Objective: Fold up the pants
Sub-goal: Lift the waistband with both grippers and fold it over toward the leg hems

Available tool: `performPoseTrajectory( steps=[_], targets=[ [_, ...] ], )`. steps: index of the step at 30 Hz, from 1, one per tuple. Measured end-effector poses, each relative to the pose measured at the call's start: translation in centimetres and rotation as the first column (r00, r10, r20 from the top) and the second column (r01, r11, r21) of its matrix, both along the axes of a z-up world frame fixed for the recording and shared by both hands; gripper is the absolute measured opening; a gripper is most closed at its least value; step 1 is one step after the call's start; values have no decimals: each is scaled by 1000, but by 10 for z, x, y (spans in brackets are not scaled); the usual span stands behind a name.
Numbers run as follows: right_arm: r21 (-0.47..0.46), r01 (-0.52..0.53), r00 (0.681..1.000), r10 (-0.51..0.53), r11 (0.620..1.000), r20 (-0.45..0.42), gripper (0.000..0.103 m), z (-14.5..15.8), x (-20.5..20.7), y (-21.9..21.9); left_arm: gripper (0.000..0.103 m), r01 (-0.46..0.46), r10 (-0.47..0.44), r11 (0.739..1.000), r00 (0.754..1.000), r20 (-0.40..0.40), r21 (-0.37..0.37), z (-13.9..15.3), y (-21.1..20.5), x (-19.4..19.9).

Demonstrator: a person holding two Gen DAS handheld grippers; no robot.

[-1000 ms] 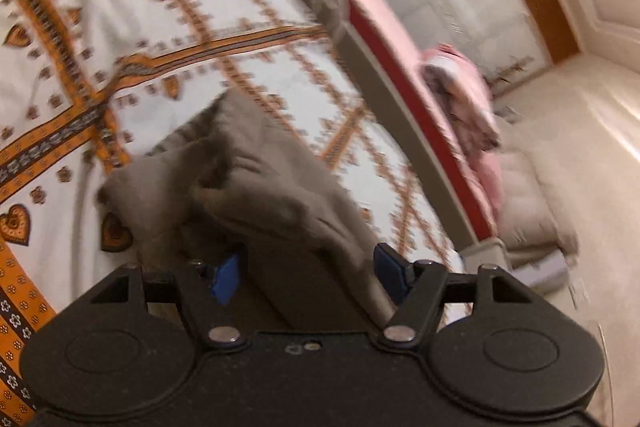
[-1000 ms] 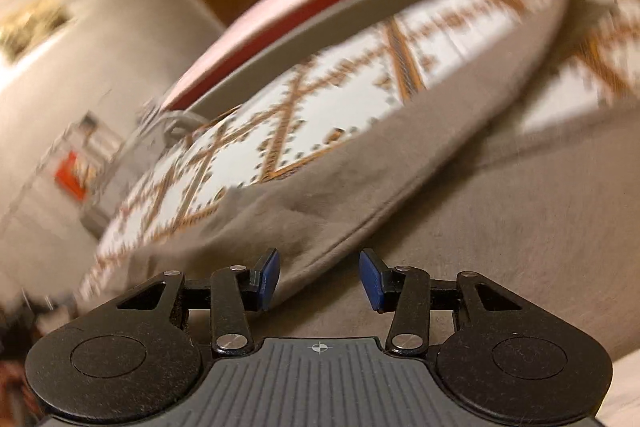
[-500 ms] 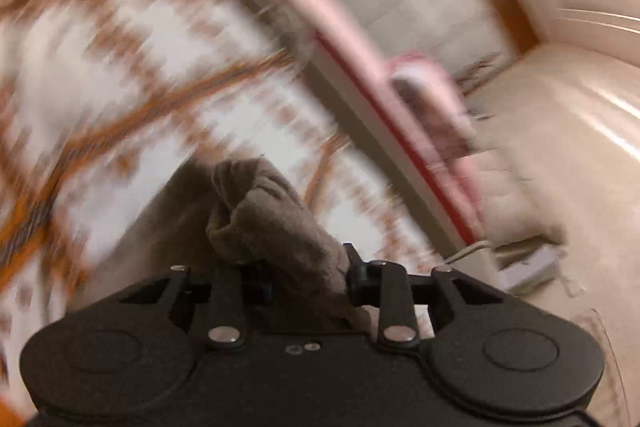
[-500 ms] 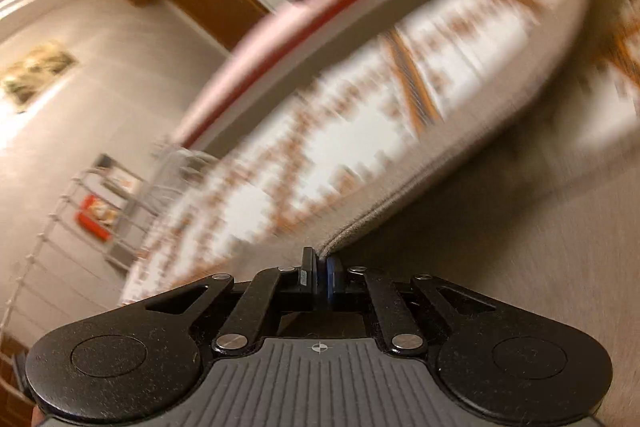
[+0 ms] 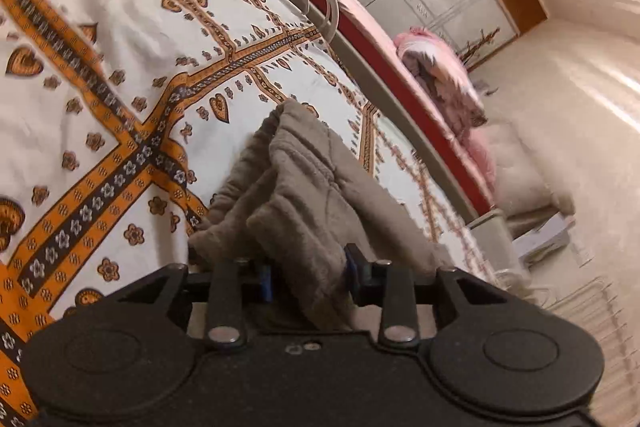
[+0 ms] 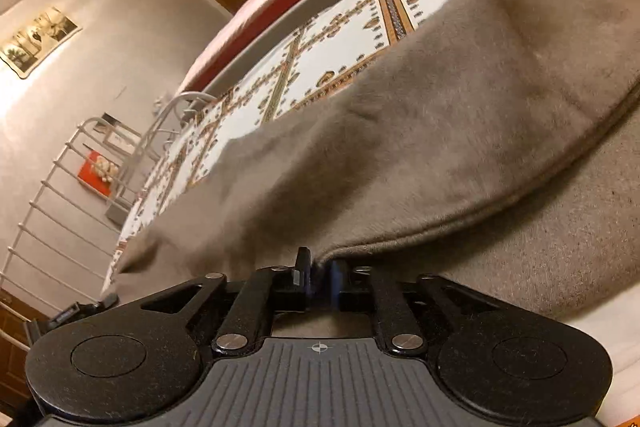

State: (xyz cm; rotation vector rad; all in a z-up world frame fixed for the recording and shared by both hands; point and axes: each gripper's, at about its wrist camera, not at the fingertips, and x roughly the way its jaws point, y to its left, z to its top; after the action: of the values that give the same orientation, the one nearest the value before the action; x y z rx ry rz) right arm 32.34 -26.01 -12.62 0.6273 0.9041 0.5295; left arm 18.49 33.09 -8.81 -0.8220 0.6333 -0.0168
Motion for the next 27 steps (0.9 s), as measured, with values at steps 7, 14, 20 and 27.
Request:
performPoseTrajectory(
  steps=[7, 14, 20, 27],
  targets=[
    [56, 74, 996, -70, 996, -61, 12, -10, 12, -13, 22, 0, 6, 996, 998, -64, 90, 11, 1, 25],
    [89, 9, 993, -19, 996, 115, 7, 41, -7, -19, 20, 70, -94, 989, 978, 185, 132, 47, 6, 26],
    [47, -1, 999, 4, 999, -54, 7, -12, -13, -17, 21, 110, -97, 970, 993, -68, 217, 3, 9, 31],
    [35, -14, 999, 16, 999, -50, 7, -10, -11, -13, 27, 96, -78, 972, 993, -93, 212, 8, 8, 32]
  ],
)
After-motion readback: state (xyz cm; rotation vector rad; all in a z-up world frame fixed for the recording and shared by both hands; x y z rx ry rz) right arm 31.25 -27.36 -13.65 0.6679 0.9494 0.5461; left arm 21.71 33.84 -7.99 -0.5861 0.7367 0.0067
